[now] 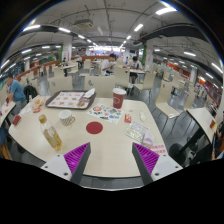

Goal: Pour water

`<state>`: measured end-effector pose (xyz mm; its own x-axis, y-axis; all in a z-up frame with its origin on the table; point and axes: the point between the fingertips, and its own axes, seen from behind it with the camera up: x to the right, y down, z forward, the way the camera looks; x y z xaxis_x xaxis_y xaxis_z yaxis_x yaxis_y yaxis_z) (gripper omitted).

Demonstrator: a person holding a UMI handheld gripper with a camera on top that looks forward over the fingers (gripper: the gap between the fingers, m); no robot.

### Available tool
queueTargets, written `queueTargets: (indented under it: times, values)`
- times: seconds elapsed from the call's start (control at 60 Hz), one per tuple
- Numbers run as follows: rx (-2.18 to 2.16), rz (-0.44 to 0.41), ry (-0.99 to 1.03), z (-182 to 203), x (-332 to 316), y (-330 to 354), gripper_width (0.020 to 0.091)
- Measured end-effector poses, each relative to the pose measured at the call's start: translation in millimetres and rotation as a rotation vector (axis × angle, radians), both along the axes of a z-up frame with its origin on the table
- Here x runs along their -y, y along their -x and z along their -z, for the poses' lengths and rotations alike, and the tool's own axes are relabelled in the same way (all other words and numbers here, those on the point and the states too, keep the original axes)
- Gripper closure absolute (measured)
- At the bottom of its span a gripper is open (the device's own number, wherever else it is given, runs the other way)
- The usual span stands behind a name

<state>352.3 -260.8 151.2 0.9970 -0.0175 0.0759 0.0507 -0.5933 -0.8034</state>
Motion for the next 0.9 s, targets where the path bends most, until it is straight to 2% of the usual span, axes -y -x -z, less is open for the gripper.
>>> queueTargets:
  times: [0.083, 0.317, 0.567, 0.75, 0.9]
  values:
    - [-0.002, -0.002, 0.009, 10, -13, 0, 0.0251]
    - [0.002, -0.031, 0.041, 33, 8, 40, 0.0253]
    - [-0.04, -0.078, 0.021, 65, 20, 151, 0.025]
    - [-0.07, -0.094, -0.06, 75, -19, 231, 0.0251]
    - [-0.062, -0.028, -0.126, 89, -72, 248, 0.0252]
